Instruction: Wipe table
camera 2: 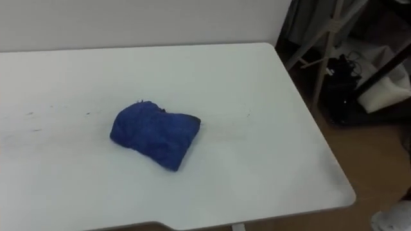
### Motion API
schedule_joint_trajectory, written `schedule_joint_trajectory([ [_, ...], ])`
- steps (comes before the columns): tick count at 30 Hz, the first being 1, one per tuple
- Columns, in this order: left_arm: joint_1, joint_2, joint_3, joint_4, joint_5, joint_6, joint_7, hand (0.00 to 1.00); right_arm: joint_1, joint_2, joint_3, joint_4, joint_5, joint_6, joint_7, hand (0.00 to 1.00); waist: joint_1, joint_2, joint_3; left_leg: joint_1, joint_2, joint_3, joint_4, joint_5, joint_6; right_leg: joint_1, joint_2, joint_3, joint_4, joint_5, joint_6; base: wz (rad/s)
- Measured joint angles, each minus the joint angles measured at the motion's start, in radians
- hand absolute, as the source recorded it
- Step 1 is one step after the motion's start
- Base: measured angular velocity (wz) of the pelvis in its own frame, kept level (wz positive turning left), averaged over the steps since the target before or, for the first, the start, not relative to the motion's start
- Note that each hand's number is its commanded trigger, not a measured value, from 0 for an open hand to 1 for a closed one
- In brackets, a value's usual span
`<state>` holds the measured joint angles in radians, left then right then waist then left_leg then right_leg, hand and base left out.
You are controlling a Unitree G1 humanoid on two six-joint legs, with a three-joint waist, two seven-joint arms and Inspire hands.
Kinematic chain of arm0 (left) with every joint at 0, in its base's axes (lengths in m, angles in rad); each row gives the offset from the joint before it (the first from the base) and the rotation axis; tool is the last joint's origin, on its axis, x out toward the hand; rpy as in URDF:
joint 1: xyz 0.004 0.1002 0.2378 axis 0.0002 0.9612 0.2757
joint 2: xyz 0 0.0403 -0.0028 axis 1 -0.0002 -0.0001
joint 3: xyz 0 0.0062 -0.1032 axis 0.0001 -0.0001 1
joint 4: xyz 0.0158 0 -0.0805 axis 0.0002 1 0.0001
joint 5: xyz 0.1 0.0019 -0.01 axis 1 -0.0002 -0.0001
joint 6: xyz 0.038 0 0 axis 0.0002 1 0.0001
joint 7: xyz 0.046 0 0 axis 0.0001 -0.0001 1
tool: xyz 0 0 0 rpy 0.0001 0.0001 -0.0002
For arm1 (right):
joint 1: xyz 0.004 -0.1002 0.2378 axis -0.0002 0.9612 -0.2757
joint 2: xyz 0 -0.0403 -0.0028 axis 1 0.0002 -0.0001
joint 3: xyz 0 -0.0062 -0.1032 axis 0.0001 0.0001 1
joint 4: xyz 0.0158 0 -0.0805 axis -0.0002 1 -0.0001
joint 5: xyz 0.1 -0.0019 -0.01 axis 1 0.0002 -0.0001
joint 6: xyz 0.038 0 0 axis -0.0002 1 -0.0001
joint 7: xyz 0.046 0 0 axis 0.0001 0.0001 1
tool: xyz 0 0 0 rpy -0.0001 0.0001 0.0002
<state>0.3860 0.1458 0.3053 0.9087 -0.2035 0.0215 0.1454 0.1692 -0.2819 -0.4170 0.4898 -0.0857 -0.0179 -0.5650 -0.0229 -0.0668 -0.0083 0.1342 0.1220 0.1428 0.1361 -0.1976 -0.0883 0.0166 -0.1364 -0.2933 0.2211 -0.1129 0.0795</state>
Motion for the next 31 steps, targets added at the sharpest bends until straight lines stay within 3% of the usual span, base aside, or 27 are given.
schedule_joint_trajectory([
  [7, 0.007, -0.001, 0.01, 0.017, 0.001, 0.021, -0.006, 0.0, 0.016, -0.001, -0.021, 0.393, 0.14, 0.033, 0.01, 0.0, -0.007, 0.001, 0.0017, -0.003, 0.0, -0.002, -0.001, -0.011, 0.0, 0.002, 0.001, 0.002, -0.001, -0.006, 0.006, 0.01],
  [9, 0.007, -0.001, 0.009, 0.019, 0.015, 0.028, -0.013, 0.0, 0.017, 0.002, -0.018, 0.527, 0.169, 0.047, 0.068, 0.0, -0.007, 0.005, -0.0024, -0.001, -0.002, -0.003, 0.002, -0.016, 0.001, 0.004, 0.001, 0.016, -0.001, -0.012, 0.008, 0.0],
  [11, -0.002, 0.0, 0.007, 0.019, 0.021, 0.031, -0.02, 0.0, 0.019, 0.008, 0.007, 0.619, 0.177, 0.066, 0.121, 0.0, -0.004, 0.012, -0.0002, -0.002, -0.003, -0.006, 0.006, -0.016, 0.002, 0.007, 0.0, 0.016, -0.001, -0.012, 0.008, 0.02],
  [13, -0.008, -0.007, 0.006, 0.019, 0.02, 0.036, -0.02, 0.0, 0.023, 0.029, 0.038, 0.662, 0.178, 0.084, 0.169, 0.0, -0.004, 0.014, -0.0009, -0.001, -0.003, -0.005, 0.017, -0.016, 0.003, 0.009, 0.0, 0.018, 0.0, -0.012, 0.008, 0.0],
  [15, -0.031, -0.01, -0.015, 0.047, 0.021, 0.039, -0.018, 0.0, 0.025, 0.054, 0.125, 0.728, 0.168, 0.096, 0.222, 0.0, 0.004, 0.019, -0.0001, 0.003, -0.004, -0.006, 0.024, -0.017, 0.004, 0.018, -0.002, 0.017, -0.001, -0.013, 0.009, 0.0],
  [20, -0.048, -0.023, -0.044, 0.07, 0.046, 0.051, 0.002, 0.0, 0.012, 0.123, 0.206, 0.752, 0.156, 0.142, 0.288, 0.0, 0.024, 0.034, 0.0004, 0.013, -0.004, -0.008, 0.022, -0.022, 0.004, 0.032, 0.0, 0.017, -0.01, -0.013, 0.011, 0.02],
  [23, -0.064, -0.024, -0.084, 0.092, 0.058, 0.044, 0.039, 0.0, -0.003, 0.146, 0.255, 0.714, 0.158, 0.138, 0.311, 0.0, 0.038, 0.045, 0.0013, 0.01, -0.005, -0.011, 0.019, -0.025, 0.005, 0.036, 0.001, 0.017, -0.018, -0.006, 0.012, 0.04],
  [26, -0.08, -0.032, -0.097, 0.104, 0.065, 0.031, 0.066, 0.0, -0.02, 0.164, 0.317, 0.678, 0.161, 0.098, 0.345, 0.0, 0.05, 0.051, 0.0007, 0.0, -0.005, -0.024, 0.025, -0.025, 0.005, 0.036, 0.001, 0.016, -0.019, -0.005, 0.011, 0.1],
  [31, -0.109, -0.048, -0.164, 0.107, 0.088, 0.021, 0.09, 0.0, -0.072, 0.172, 0.437, 0.668, 0.144, 0.069, 0.416, 0.0, 0.061, 0.066, 0.0038, -0.023, -0.006, -0.056, 0.03, -0.025, 0.005, 0.036, 0.0, -0.011, -0.023, -0.005, 0.01, 0.17],
])
